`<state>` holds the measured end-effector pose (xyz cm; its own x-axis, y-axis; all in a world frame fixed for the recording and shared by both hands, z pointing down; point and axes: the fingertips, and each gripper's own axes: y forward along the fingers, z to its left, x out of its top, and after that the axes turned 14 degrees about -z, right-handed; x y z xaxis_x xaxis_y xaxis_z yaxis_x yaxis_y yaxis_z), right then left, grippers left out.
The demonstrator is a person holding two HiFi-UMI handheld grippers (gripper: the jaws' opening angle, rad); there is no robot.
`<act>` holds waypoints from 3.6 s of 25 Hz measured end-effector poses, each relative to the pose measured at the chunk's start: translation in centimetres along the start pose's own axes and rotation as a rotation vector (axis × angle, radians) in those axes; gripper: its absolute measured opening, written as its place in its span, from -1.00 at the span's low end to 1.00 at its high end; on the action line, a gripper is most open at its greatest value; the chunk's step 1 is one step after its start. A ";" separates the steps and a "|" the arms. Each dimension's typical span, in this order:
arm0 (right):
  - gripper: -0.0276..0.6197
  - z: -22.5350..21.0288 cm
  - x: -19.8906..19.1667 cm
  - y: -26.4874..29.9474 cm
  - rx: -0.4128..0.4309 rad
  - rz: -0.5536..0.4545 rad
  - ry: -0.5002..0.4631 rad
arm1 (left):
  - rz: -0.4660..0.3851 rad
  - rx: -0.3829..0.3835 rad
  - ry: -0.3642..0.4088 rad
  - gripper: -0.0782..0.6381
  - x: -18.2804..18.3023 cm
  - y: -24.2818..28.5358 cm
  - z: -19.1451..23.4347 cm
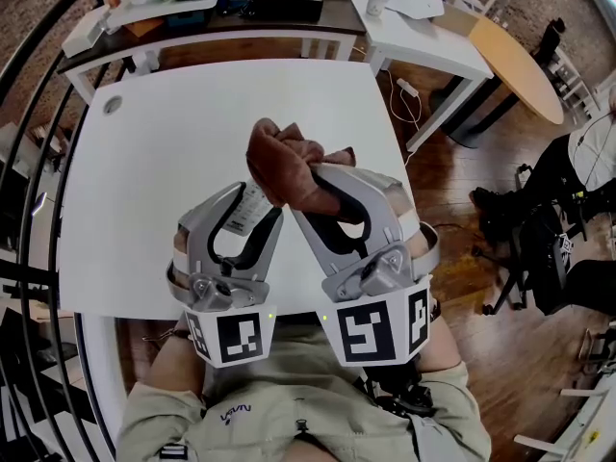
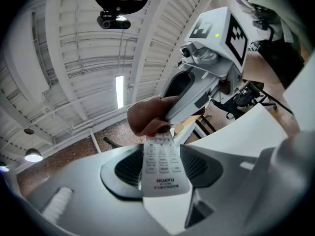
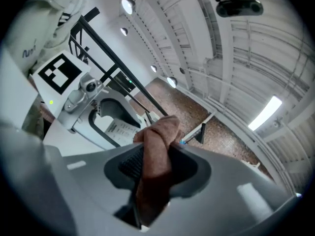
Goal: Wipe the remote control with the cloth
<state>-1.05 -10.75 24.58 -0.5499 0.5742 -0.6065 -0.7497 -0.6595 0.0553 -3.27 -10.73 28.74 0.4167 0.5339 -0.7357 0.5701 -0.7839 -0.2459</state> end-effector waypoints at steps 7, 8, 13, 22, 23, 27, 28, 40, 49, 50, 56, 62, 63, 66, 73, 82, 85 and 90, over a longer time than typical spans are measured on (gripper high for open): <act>-0.52 3.7 1.5 0.0 0.144 -0.037 -0.028 | 0.000 0.013 -0.011 -0.11 -0.2 -0.2 -0.1; -0.52 4.0 1.6 -0.1 0.158 -0.040 -0.027 | 0.000 0.010 -0.006 -0.11 -0.1 -0.1 0.0; -0.52 5.1 1.9 -0.3 0.209 -0.060 -0.004 | 0.001 0.005 0.001 -0.10 0.0 0.0 0.2; -0.52 5.8 2.6 -0.6 0.252 -0.112 0.075 | -0.010 -0.003 -0.074 -0.10 -0.1 -0.2 0.5; -0.52 5.3 2.7 -0.7 0.231 -0.124 0.087 | -0.015 -0.007 -0.099 -0.11 0.0 -0.2 0.6; -0.51 1.0 2.7 -1.4 0.019 -0.186 0.147 | -0.029 -0.027 -0.260 -0.11 -0.3 -0.5 1.2; -0.51 -0.4 2.3 -1.8 -0.044 -0.192 0.164 | -0.030 -0.018 -0.313 -0.10 -0.5 -0.6 1.4; -0.52 -2.6 -2.0 -1.9 -0.163 -0.121 0.235 | -0.181 0.017 -0.660 -0.10 1.3 -1.1 3.2; -0.52 0.7 -0.7 -1.0 -0.034 -0.177 0.168 | -0.208 0.013 -0.743 -0.10 1.1 -1.3 3.7; -0.52 1.1 -0.5 -1.0 -0.016 -0.183 0.159 | -0.212 0.015 -0.751 -0.10 1.1 -1.3 3.8; -0.52 3.6 0.3 -0.6 0.094 -0.203 0.098 | -0.230 0.023 -0.802 -0.10 1.0 -1.7 4.5; -0.52 3.7 0.2 -0.7 0.102 -0.211 0.126 | -0.235 0.021 -0.832 -0.10 0.9 -1.7 4.3; -0.52 3.2 0.2 -0.8 0.086 -0.216 0.142 | -0.239 0.022 -0.834 -0.10 1.0 -1.7 4.4; -0.52 0.9 -0.6 -1.1 -0.022 -0.218 0.208 | -0.252 0.014 -0.834 -0.10 1.4 -1.7 4.5; -0.52 -2.3 -1.7 -1.5 -0.156 -0.205 0.313 | -0.280 -0.061 -0.828 -0.10 3.2 -1.6 2.9; -0.52 1.4 -1.1 -0.6 0.002 -0.206 0.285 | -0.305 -0.070 -0.812 -0.10 3.9 -1.6 3.1; -0.52 2.6 -0.7 -0.3 0.045 -0.213 0.275 | -0.311 -0.064 -0.810 -0.10 3.9 -1.6 3.5; -0.52 4.1 -0.1 -0.1 0.105 -0.225 0.254 | -0.319 -0.053 -0.809 -0.10 4.0 -1.7 3.9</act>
<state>-2.45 -8.79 27.85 -0.2678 0.5517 -0.7899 -0.8825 -0.4694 -0.0286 -5.28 -8.49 23.74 -0.3882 0.3206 -0.8640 0.6144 -0.6087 -0.5019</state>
